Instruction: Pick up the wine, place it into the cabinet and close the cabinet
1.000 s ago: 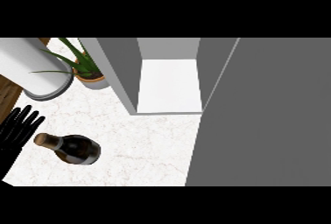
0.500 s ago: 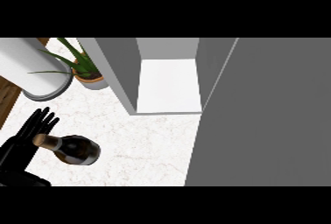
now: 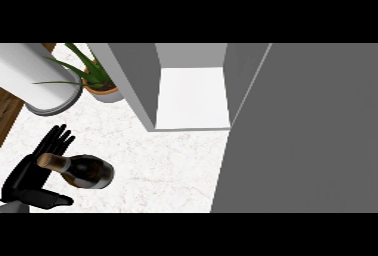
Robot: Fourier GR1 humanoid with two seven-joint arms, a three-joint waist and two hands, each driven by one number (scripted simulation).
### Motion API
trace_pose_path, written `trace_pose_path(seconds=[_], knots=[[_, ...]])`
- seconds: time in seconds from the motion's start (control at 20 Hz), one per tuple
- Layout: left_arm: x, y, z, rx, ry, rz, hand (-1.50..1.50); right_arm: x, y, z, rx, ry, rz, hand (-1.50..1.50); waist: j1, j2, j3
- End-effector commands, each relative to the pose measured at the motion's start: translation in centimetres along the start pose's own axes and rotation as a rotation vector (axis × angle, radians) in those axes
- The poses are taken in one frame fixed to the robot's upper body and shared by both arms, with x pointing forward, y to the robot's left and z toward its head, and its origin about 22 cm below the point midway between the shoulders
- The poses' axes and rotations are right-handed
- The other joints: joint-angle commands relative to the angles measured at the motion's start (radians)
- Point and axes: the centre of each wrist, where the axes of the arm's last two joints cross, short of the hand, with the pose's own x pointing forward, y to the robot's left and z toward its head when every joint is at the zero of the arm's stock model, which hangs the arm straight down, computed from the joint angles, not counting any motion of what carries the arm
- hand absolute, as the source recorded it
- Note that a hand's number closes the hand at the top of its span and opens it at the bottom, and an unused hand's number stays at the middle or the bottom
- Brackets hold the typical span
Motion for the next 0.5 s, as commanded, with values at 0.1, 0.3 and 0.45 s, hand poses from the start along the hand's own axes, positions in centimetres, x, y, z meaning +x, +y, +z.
trace_pose_path(seconds=[0.1,0.3,0.45], knots=[[-2.5,-0.4,-0.3,-0.094,0.008,0.119,-1.5,2.6,-0.5,2.6,-0.02,-0.092,0.009,-1.5,-0.016,0.001,-0.001],[-2.7,-0.1,-0.3,-0.134,0.027,0.14,-1.5,2.7,-0.6,1.9,-0.02,-0.093,0.015,-1.5,-0.005,0.002,-0.002],[-4.6,-1.9,0.6,-0.152,0.023,0.182,-1.5,2.7,-0.4,2.6,-0.021,-0.091,0.007,-1.5,-0.006,-0.003,-0.001]])
